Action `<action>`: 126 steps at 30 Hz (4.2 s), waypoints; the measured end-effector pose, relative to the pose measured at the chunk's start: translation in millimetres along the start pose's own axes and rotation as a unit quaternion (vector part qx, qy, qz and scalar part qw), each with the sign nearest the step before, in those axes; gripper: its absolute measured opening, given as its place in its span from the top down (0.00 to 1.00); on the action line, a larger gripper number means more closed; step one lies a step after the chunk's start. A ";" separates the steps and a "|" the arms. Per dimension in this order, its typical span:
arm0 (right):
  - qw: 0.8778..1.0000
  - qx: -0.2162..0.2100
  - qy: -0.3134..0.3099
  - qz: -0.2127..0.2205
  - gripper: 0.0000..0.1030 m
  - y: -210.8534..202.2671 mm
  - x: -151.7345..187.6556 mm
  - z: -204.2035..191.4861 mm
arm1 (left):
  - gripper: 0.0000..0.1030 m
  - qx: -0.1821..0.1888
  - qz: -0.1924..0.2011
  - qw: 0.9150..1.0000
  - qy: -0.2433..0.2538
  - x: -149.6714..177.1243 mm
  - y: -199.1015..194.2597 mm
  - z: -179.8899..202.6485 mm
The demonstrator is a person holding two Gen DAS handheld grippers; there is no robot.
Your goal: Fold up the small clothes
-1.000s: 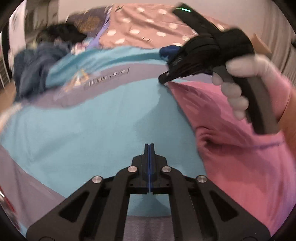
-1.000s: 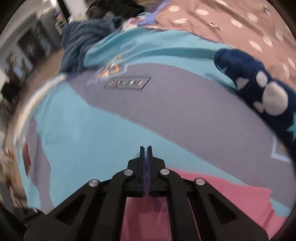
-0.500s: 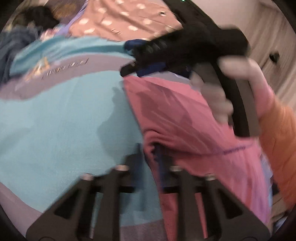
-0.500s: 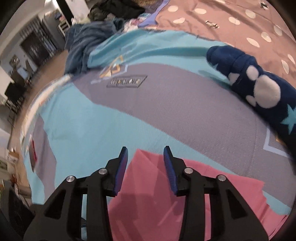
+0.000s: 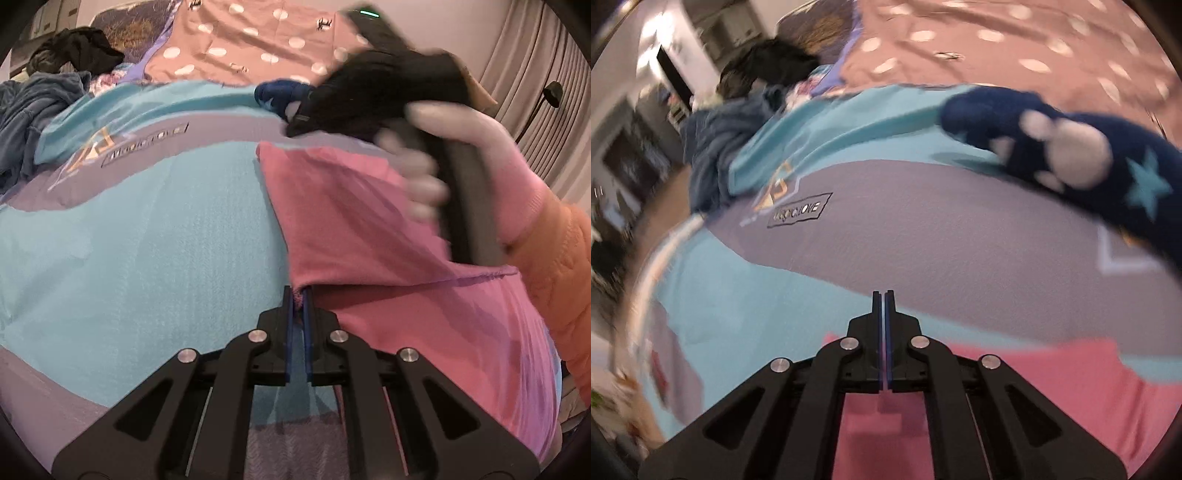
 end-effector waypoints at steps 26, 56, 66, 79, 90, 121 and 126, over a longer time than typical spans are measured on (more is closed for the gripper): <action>0.892 0.123 0.385 0.206 0.69 -310.0 359.6 284.0 | 0.81 -0.067 -0.013 0.996 0.061 -7.9 18.4 42.5; 0.791 0.087 0.523 0.307 0.98 -349.0 381.7 434.9 | 0.40 -0.008 -0.016 0.999 0.042 -38.7 92.5 167.5; 0.917 -0.096 0.281 0.266 0.98 -268.4 214.2 241.8 | 0.40 0.076 0.007 0.997 -0.009 -33.2 84.9 147.6; 0.990 -0.054 0.089 0.094 0.86 -140.4 211.6 121.0 | 0.40 0.240 -0.014 0.966 -0.092 -32.1 84.2 122.7; 0.989 -0.067 0.087 0.096 0.80 -127.0 218.8 114.7 | 0.33 0.254 -0.032 0.964 -0.075 -28.3 87.0 135.6; 0.991 0.013 0.070 0.115 0.47 -202.3 226.2 136.2 | 0.95 0.090 0.015 0.995 -0.050 -89.2 25.6 54.1; 0.979 0.023 0.179 0.098 0.47 -207.2 274.0 200.8 | 0.95 0.067 0.008 0.996 -0.060 -85.3 30.1 43.7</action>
Point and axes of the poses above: each gripper's, at about its wrist camera, not at the fingertips, and y roughly the way its jaws point, z to its right, x to its underside, the point moved 1 cm from there along y, roughly the way its jaws point, and after that the axes turned 2 degrees about x, right-handed, at the moved point
